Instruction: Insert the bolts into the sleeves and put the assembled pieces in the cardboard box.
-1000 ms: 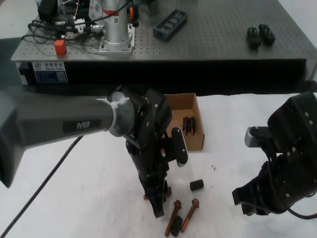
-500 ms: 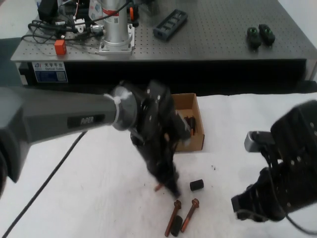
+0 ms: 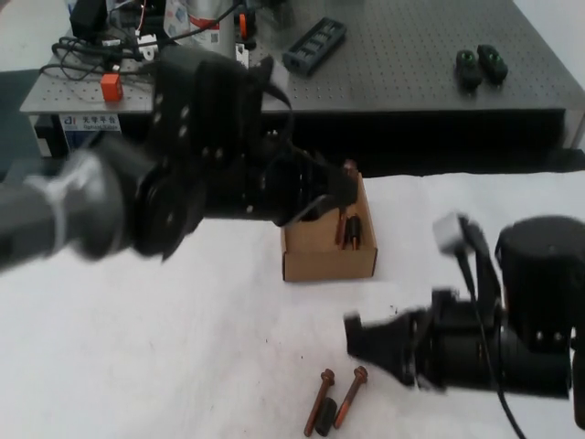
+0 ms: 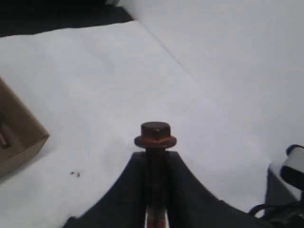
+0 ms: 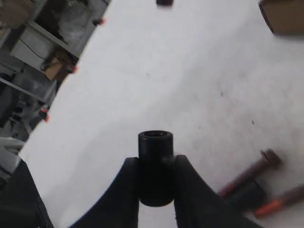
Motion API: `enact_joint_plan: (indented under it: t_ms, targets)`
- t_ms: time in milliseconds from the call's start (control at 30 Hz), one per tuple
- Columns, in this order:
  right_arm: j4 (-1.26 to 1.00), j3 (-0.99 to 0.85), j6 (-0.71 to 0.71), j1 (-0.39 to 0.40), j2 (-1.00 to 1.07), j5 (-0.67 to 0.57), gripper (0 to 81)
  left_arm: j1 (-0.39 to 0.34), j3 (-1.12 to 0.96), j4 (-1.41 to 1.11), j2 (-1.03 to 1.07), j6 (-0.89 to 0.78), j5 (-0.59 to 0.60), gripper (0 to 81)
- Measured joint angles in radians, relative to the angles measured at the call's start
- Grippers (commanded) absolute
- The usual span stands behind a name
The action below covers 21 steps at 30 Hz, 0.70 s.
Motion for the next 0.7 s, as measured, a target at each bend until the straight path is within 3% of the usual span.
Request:
enact_joint_plan:
  t_ms: [167, 700]
  targets:
    - [-0.13, 0.0, 0.061, 0.0, 0.0, 0.028, 2.7, 0.0, 0.028, -0.126, -0.022, -0.077, 0.027, 0.6]
    - [-0.225, -0.005, 0.07, 0.0, 0.0, 0.102, 2.7, 0.0, 0.03, -0.146, -0.023, -0.112, 0.052, 0.6]
